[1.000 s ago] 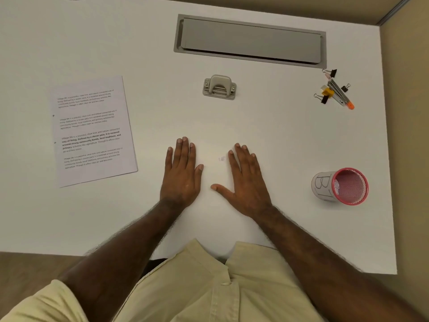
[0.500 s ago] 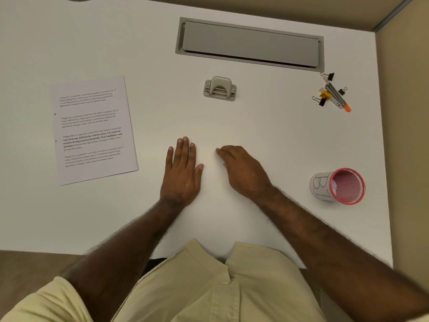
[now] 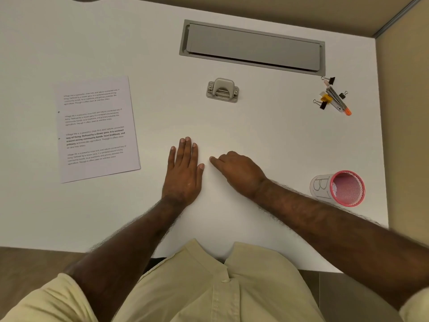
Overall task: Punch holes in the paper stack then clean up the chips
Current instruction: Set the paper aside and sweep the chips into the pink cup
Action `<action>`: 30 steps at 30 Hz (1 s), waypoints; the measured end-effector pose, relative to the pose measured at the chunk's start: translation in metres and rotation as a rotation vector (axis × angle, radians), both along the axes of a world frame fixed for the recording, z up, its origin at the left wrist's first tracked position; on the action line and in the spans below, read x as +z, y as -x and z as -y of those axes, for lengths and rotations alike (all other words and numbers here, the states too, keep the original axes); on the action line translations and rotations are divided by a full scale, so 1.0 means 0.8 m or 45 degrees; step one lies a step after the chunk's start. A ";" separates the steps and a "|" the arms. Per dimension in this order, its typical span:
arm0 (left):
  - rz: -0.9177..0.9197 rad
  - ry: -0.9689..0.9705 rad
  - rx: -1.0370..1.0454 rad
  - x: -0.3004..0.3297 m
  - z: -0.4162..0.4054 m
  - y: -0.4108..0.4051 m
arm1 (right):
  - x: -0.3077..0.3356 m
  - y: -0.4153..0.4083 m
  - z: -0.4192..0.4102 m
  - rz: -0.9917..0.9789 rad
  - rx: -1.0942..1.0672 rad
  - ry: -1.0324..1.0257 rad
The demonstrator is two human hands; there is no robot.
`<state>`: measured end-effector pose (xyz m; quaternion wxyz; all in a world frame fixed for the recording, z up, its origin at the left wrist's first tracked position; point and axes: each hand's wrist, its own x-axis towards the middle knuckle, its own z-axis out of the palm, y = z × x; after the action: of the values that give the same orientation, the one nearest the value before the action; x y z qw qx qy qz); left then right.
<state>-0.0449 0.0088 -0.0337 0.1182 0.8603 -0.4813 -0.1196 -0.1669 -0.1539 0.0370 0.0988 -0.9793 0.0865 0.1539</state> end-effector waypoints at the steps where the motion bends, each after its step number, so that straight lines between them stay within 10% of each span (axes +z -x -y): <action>1: 0.000 0.002 -0.001 0.000 0.000 0.000 | 0.002 -0.001 -0.004 -0.009 0.004 0.035; 16: 0.037 0.044 -0.013 -0.003 -0.002 0.001 | -0.007 0.009 -0.021 0.282 0.090 0.304; 25: 0.063 -0.008 -0.023 -0.003 0.001 0.004 | 0.003 0.014 0.042 0.589 -1.565 -0.691; 30: 0.037 0.023 -0.118 0.000 0.002 0.031 | 0.039 0.053 0.058 0.739 -1.903 -1.338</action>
<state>-0.0696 0.0073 -0.0339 0.1134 0.8376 -0.5233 -0.1080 -0.2091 -0.2003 0.0680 0.6157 -0.5015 0.5810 -0.1784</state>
